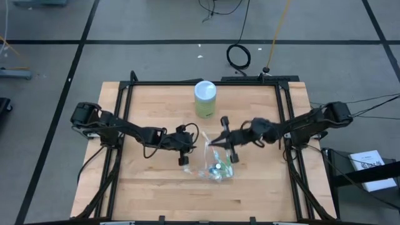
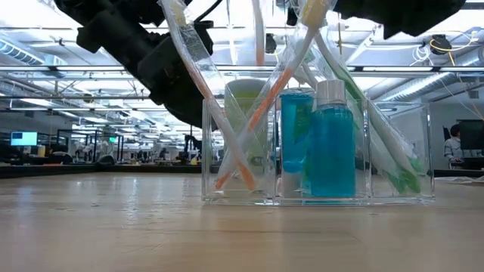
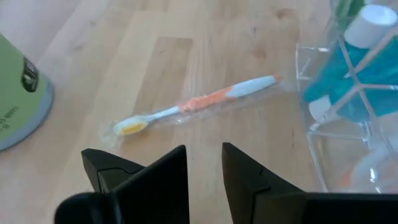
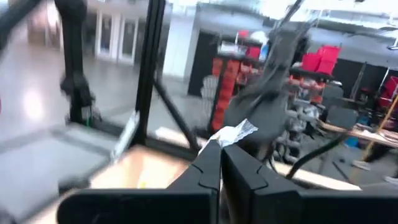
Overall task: Pick & Place toothbrushing station
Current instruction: Put the orange toothbrush into the left section of the transparent organizer
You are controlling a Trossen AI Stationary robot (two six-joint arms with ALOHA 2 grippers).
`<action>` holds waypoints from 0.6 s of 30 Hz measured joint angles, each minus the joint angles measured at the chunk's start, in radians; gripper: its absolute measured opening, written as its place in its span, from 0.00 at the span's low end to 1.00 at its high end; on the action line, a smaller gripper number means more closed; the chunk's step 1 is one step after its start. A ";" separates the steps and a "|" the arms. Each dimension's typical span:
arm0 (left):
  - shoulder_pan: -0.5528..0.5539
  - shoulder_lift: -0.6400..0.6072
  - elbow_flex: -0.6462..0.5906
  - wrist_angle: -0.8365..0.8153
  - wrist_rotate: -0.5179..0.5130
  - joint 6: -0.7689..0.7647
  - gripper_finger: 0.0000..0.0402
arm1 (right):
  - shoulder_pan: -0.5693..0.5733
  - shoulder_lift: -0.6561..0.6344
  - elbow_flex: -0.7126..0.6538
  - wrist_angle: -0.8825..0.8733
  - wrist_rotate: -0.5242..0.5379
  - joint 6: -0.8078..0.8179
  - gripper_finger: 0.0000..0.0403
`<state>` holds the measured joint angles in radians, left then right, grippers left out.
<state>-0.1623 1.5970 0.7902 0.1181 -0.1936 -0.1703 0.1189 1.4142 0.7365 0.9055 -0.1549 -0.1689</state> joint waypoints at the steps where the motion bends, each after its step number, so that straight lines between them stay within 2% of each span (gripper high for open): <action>1: 0.002 0.000 0.000 0.003 -0.001 -0.001 0.05 | 0.017 0.016 0.001 -0.009 0.023 -0.036 0.00; 4: 0.010 0.000 0.000 0.004 -0.002 -0.002 0.05 | 0.050 0.072 0.003 0.014 0.076 -0.082 0.00; 12: 0.017 0.000 0.000 0.007 -0.001 -0.016 0.05 | 0.066 0.224 0.037 0.049 0.075 -0.044 0.00; 18: 0.017 0.000 0.000 0.004 -0.001 -0.014 0.05 | 0.074 0.277 0.042 0.038 -0.008 -0.028 0.00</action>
<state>-0.1452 1.5970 0.7906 0.1223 -0.1944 -0.1848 0.1927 1.6910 0.7788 0.9431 -0.1625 -0.1966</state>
